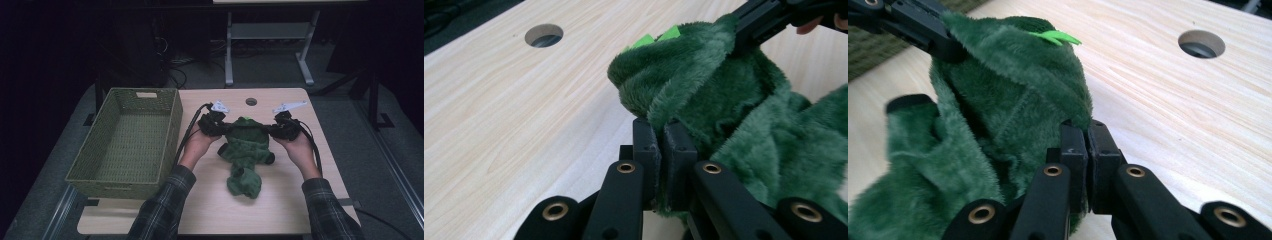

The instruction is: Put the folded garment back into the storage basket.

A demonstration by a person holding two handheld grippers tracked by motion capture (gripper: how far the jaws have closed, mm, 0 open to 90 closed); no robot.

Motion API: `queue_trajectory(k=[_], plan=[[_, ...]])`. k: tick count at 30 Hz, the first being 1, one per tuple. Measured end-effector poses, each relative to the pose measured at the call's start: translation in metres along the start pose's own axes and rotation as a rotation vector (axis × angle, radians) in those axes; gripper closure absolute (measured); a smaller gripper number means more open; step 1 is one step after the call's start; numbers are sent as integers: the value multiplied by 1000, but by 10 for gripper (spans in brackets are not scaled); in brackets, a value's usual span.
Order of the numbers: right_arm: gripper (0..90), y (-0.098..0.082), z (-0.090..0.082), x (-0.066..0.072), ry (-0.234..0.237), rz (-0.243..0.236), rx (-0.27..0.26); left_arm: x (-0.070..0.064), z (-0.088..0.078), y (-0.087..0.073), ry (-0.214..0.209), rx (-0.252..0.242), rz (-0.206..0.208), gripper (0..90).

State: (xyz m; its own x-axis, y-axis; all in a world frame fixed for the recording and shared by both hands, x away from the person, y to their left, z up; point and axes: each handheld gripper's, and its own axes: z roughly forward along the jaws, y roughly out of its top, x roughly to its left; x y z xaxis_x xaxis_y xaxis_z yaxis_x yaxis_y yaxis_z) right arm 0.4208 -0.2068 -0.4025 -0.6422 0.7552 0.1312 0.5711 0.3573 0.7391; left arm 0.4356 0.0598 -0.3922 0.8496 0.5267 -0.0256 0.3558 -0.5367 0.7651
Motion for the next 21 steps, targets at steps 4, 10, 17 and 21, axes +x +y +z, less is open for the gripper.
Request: queue_trajectory(k=[4,10,17,21], plan=[[875,-4,-10,9,16,-13,-4,-9,-10,-1,1,-2,11,860],[875,-5,-23,19,14,-55,-26,-19,-23,-2,-10,-16,19,862],[874,-13,-40,29,36,-65,-57,-38,-39,-1,-28,-43,39,861],[874,-16,-45,34,46,-84,-64,-44,-45,-6,-32,-48,56,861]])
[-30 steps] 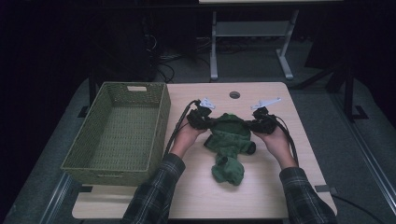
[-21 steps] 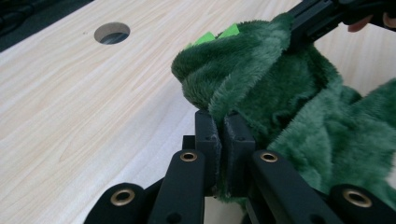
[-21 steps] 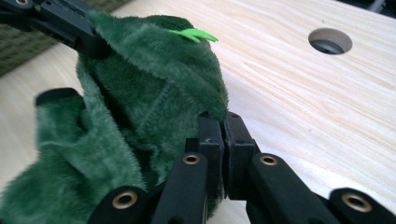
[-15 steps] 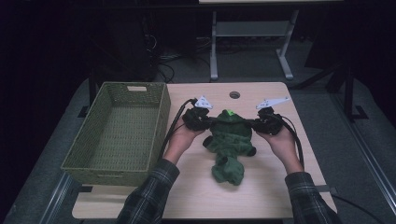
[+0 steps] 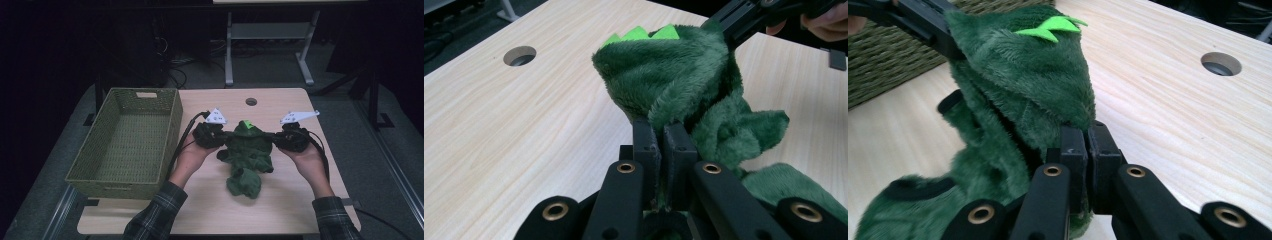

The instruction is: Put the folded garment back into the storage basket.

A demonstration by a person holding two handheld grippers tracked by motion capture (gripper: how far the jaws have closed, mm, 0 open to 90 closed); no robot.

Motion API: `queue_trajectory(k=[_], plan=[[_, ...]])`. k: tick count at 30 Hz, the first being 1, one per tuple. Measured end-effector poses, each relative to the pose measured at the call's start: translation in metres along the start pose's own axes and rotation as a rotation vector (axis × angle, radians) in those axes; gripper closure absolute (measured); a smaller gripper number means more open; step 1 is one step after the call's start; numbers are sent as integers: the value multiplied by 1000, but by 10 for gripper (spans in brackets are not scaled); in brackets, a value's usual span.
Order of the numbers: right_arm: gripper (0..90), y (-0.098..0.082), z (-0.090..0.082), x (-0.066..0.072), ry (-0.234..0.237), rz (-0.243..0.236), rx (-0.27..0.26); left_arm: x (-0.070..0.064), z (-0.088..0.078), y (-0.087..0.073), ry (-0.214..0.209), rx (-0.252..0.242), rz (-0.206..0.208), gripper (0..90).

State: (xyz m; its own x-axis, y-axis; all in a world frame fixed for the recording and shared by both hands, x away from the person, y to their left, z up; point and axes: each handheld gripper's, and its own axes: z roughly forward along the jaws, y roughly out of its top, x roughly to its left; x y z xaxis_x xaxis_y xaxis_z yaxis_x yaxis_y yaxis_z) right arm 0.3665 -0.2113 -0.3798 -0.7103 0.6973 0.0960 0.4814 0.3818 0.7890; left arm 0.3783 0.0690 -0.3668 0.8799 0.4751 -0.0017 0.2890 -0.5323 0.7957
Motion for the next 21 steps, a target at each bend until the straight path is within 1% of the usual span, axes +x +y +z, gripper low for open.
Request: queue_trajectory(k=[3,4,7,8,9,11,12,14,15,18,20,21], plan=[[874,-3,-6,7,14,-12,-8,-6,-6,-4,-4,-14,-1,861],[874,-3,-6,7,14,-12,-8,-6,-6,-4,-4,-14,-1,861],[873,-5,-9,12,23,-27,-14,-11,-11,-7,3,-5,21,861],[873,-6,-10,15,24,-29,-15,-14,-12,-8,0,-10,14,861],[873,-8,-13,20,27,-43,-24,-16,-15,-9,-1,-10,22,861],[873,-10,-13,22,29,-46,-24,-19,-17,-12,-4,-6,41,861],[873,-12,-14,24,33,-46,-25,-22,-18,-14,-10,-12,35,861],[873,-16,-14,27,37,-51,-19,-26,-19,-17,-17,-14,40,860],[873,-20,-15,30,44,-48,-25,-28,-20,-19,-23,-16,39,860],[873,-24,-17,33,50,-47,-25,-33,-21,-24,-37,-14,40,861],[871,-29,-20,37,58,-57,-26,-38,-22,-28,-52,-21,39,860],[871,-29,-20,37,58,-57,-26,-38,-22,-28,-52,-21,39,860]])
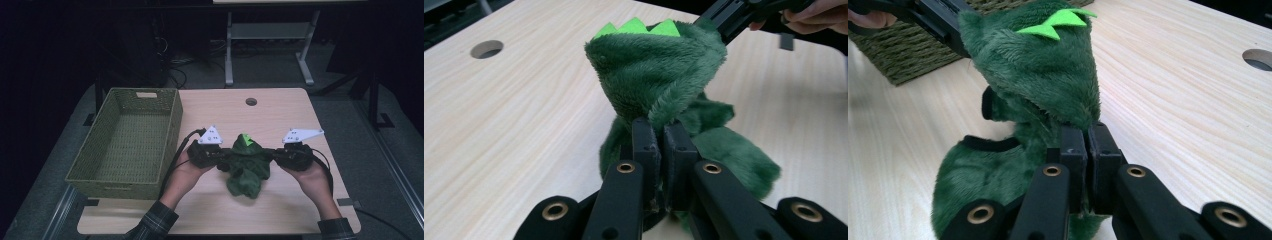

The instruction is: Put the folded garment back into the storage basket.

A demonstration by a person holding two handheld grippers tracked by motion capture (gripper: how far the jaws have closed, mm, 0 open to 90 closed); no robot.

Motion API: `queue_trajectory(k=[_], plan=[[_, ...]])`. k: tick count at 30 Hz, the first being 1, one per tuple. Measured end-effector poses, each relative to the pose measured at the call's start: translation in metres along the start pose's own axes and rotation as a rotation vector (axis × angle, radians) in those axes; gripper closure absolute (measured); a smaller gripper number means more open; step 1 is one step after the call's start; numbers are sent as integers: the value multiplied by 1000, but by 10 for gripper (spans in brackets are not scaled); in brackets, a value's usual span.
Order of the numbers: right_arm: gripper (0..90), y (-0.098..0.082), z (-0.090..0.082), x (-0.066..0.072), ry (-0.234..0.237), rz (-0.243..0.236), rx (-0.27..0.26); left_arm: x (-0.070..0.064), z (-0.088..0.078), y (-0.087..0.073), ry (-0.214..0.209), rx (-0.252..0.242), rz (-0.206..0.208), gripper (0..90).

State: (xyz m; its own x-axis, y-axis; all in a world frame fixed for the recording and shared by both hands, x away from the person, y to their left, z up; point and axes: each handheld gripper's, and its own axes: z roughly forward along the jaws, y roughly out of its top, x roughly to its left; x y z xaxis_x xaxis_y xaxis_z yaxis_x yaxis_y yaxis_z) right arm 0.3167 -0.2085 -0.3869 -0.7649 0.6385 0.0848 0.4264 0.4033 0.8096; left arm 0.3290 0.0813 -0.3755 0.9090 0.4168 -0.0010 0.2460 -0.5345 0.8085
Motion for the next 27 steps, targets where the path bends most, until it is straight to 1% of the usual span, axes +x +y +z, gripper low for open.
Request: queue_trajectory(k=[1,2,3,5,7,8,10,11,12,13,14,15,20,21,25,26,27], plan=[[872,-3,-2,3,14,7,-9,-2,-1,-2,-1,1,2,860],[871,-5,-3,5,16,2,-11,-4,-2,-5,-5,1,1,860],[871,-5,-3,5,16,2,-11,-4,-2,-5,-5,1,1,859],[871,-11,-3,10,23,0,-8,-6,-3,-9,-8,1,-3,859],[871,-12,-4,11,27,-2,-10,-8,-3,-12,-12,0,-6,859],[871,-15,-4,13,31,-2,-6,-9,-4,-13,-16,-3,-9,859],[871,-17,-4,16,36,-2,-8,-12,-4,-15,-27,0,-6,860],[871,-18,-5,17,38,-3,-9,-14,-4,-15,-26,2,-5,860],[871,-18,-5,17,38,-3,-9,-15,-5,-17,-26,9,4,860],[871,-22,-5,22,47,-11,-9,-17,-5,-18,-27,9,2,859],[871,-22,-5,22,47,-11,-9,-17,-5,-20,-28,9,4,859],[871,-26,-5,26,54,-13,-8,-19,-6,-22,-29,11,3,860],[871,-35,-5,32,64,-16,1,-26,-7,-32,-46,31,13,860],[871,-40,-5,34,73,-17,7,-28,-7,-34,-49,33,9,860],[870,-47,-5,39,83,-8,17,-32,-6,-43,-70,46,3,860],[869,-51,-5,41,92,-9,19,-34,-4,-47,-83,52,3,860],[869,-51,-5,41,92,-9,19,-34,-4,-47,-83,52,3,860]])
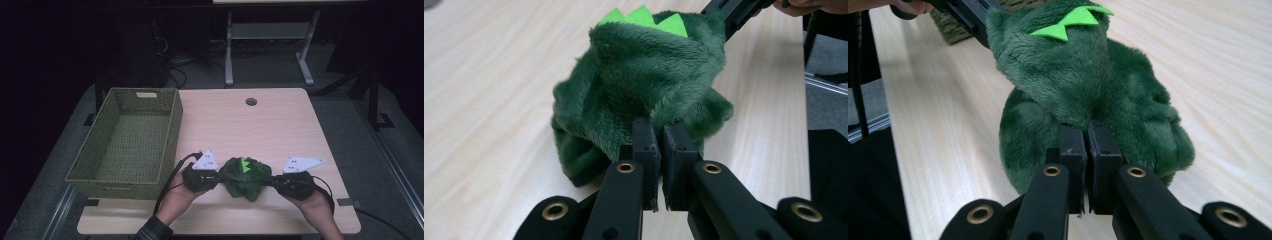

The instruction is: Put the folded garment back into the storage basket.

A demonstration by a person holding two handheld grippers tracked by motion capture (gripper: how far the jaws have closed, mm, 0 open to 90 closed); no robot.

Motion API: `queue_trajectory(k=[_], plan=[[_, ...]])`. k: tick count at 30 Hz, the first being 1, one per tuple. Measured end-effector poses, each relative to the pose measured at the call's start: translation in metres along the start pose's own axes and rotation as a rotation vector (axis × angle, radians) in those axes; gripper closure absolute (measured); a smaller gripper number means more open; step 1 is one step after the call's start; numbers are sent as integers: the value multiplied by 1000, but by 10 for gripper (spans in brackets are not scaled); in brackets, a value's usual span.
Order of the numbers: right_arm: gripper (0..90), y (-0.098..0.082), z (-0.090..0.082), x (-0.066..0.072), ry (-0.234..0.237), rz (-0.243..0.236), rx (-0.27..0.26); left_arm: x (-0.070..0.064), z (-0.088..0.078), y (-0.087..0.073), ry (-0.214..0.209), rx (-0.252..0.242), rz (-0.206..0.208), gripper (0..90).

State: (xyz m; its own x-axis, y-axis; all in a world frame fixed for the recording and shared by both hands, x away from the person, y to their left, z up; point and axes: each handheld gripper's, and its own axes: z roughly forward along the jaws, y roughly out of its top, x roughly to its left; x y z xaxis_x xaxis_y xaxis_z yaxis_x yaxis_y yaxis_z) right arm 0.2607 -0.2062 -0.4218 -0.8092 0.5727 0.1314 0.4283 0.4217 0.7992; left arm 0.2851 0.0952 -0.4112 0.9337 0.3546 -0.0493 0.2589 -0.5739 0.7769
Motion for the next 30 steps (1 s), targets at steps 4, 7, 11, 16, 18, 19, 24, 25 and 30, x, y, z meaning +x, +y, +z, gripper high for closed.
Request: queue_trajectory(k=[4,7,11,16,18,19,24,25,30], plan=[[867,-9,1,4,9,2,18,-5,6,-9,-22,28,3,860],[865,-12,2,5,16,3,25,-6,9,-12,-31,38,-1,860],[861,-20,5,8,25,14,50,-9,14,-16,-51,49,2,859],[862,-26,10,10,28,8,86,-13,26,-21,-75,86,10,858],[862,-27,14,11,25,5,111,-14,30,-23,-78,98,10,857],[863,-28,16,10,26,-2,118,-14,32,-24,-79,107,16,857],[866,-33,27,10,39,-3,160,-12,40,-28,-76,137,17,859],[866,-33,29,10,36,0,164,-10,42,-29,-67,142,19,859],[868,-30,38,7,19,-19,174,-5,48,-29,-52,148,15,861]])
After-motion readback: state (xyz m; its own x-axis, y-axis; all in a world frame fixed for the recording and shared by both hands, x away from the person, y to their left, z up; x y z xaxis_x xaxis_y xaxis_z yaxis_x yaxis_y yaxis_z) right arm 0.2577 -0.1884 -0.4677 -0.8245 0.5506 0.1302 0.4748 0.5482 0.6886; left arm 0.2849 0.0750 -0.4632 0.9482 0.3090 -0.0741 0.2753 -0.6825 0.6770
